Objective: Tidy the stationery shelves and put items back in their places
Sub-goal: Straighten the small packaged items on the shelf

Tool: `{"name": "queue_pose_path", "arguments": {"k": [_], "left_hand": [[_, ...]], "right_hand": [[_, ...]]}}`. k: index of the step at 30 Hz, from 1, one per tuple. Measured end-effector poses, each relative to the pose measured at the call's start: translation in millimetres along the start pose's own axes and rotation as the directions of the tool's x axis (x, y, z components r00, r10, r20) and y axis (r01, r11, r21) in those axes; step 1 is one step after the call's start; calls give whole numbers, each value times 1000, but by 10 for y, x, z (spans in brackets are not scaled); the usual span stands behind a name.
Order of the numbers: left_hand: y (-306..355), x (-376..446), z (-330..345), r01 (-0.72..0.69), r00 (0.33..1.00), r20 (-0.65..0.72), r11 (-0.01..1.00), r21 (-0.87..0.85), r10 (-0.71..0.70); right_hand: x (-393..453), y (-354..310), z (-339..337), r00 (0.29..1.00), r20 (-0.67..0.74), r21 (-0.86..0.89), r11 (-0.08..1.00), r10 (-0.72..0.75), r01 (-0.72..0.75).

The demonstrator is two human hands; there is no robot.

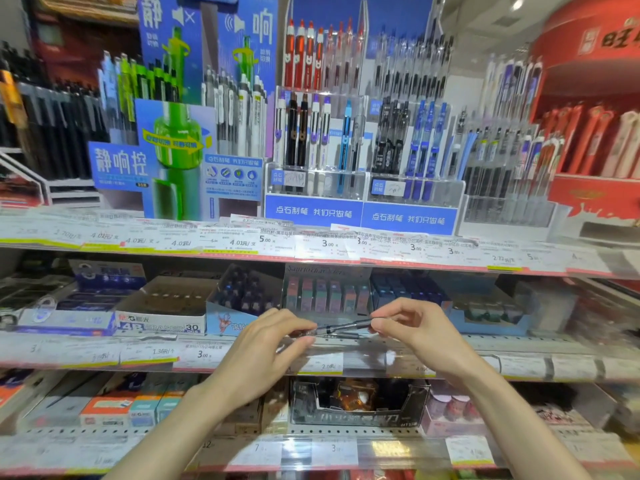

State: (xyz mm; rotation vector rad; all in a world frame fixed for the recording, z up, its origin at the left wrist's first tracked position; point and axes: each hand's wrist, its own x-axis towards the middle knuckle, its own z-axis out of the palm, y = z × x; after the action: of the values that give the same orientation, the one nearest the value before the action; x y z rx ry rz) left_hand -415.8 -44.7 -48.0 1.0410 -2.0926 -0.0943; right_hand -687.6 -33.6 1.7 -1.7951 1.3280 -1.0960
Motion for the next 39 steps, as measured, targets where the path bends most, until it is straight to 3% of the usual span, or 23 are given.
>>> {"name": "queue_pose_path", "arguments": {"k": [7,15,22,25,27,30,32,39], "left_hand": [[220,104,-280,-99,990,-108,993,-64,92],[580,571,-649,-232,964,-133,973,1,230],[697,1054,-858,-282,925,-244,957,71,291],[695,1259,-894,-270,899,-290,937,220,327],[690,1358,-902,-228,889,-318,922,313,328],[663,1472,-874,-177,892,-325,905,388,314],[630,1548,-857,-159,899,-314,895,418,306],[563,1621,-825,-114,928,-269,884,453,258]], "right_hand": [[-150,-314,-151,993,77,-152,983,-92,103],[-82,-917,-267,945,150,-404,855,-290,326],[119,-1170,-498,886,69,-684,625,-459,377],[249,-1231,-682,862,-22,-746,582,-507,324],[339,-1273,-783,828,-139,-723,627,-543,290],[457,-1409,-860,782,-341,-544,788,-521,288],[574,-1513,-872,752,-430,-456,839,-499,296],[974,-1755,-690,692,-552,-330,884,-465,331]]}}
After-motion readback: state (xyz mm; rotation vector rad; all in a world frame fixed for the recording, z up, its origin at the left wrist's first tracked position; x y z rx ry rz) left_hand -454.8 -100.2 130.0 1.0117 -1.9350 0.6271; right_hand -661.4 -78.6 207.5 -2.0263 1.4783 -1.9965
